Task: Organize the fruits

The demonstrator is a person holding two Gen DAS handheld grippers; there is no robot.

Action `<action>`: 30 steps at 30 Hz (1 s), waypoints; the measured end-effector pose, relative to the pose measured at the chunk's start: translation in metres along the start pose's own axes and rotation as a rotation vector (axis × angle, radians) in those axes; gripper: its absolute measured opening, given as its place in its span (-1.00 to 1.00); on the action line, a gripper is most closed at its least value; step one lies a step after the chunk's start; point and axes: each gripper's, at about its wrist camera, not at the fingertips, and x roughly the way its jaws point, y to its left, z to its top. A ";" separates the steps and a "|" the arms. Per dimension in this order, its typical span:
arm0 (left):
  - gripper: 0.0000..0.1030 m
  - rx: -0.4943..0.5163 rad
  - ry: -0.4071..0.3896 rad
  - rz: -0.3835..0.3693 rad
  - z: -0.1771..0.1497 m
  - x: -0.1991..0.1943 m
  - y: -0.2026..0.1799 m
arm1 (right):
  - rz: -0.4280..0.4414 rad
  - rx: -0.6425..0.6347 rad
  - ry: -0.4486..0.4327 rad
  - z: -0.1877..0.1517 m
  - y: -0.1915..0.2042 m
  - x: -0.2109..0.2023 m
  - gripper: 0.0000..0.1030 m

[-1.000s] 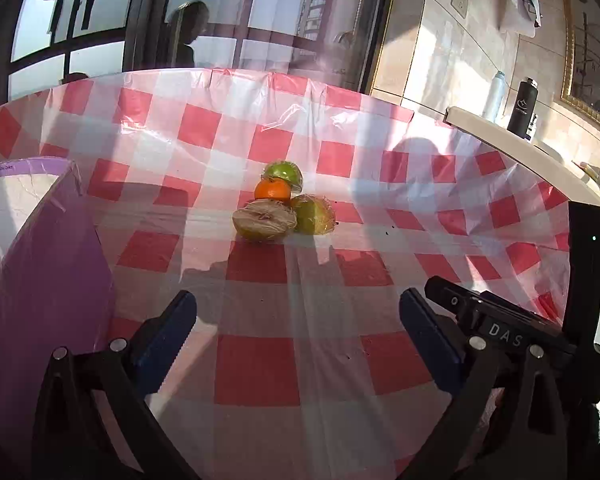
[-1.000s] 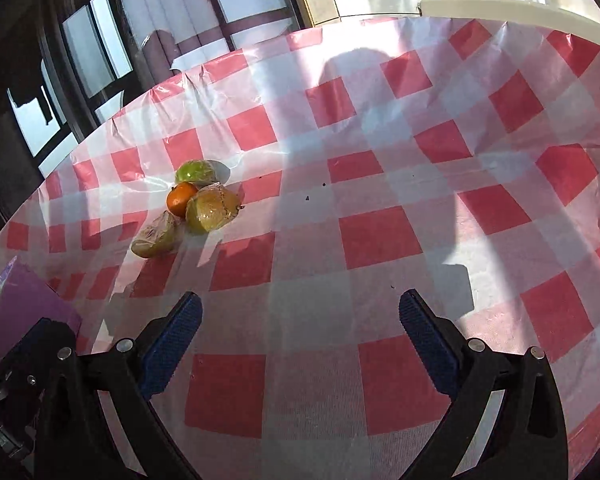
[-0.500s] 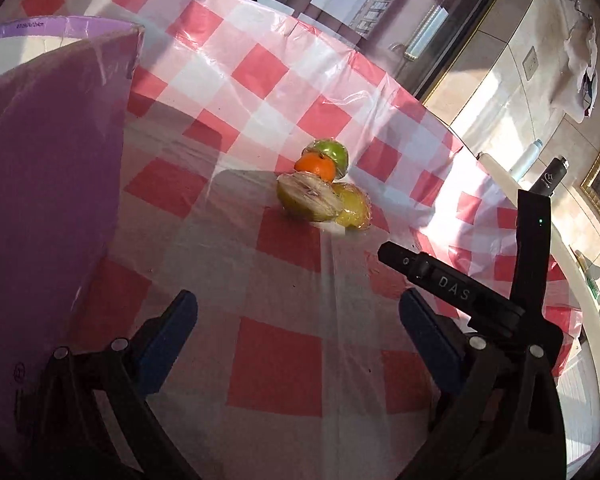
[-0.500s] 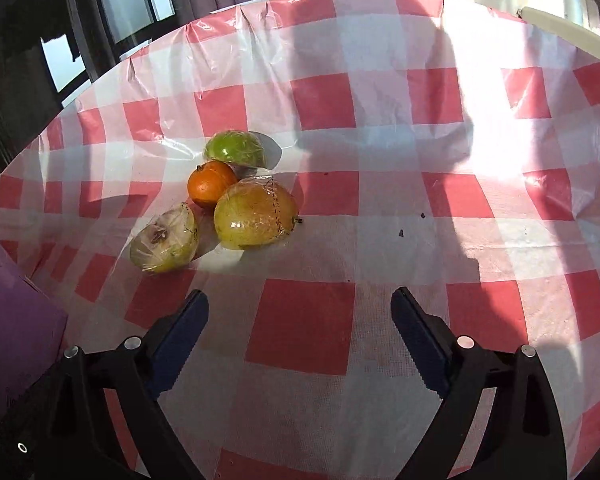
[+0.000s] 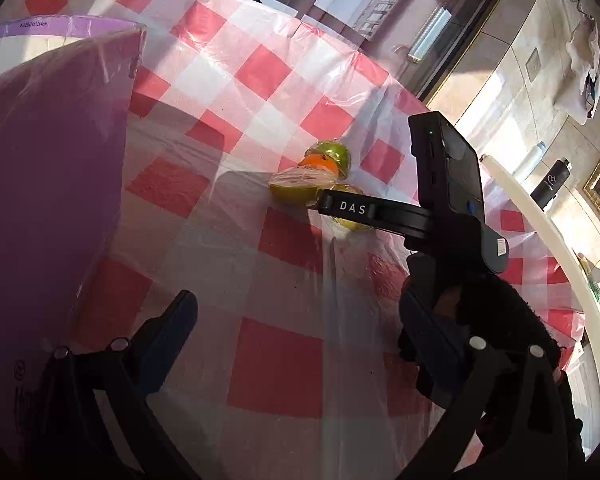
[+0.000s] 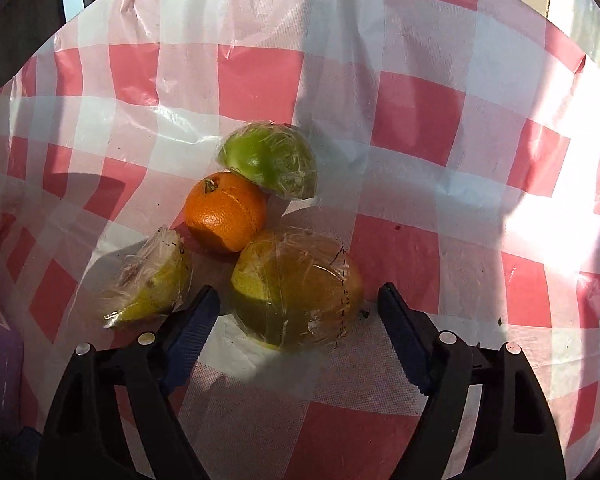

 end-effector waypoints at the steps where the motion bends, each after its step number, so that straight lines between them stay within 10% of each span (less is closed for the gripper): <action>1: 0.96 0.000 0.000 0.001 0.000 0.000 0.000 | -0.012 -0.001 -0.007 -0.003 0.000 -0.004 0.28; 15: 0.96 0.002 0.014 -0.001 0.001 0.001 0.000 | 0.061 0.347 -0.258 -0.127 -0.077 -0.113 0.25; 19: 0.96 0.007 0.013 0.016 0.001 0.002 -0.002 | 0.149 0.410 -0.270 -0.128 -0.088 -0.109 0.23; 22: 0.96 0.008 0.016 0.031 0.001 0.002 -0.002 | 0.188 0.440 -0.259 -0.128 -0.095 -0.104 -0.48; 30: 0.96 -0.044 0.072 0.018 0.012 0.035 -0.013 | 0.189 0.389 -0.201 -0.123 -0.083 -0.097 -0.41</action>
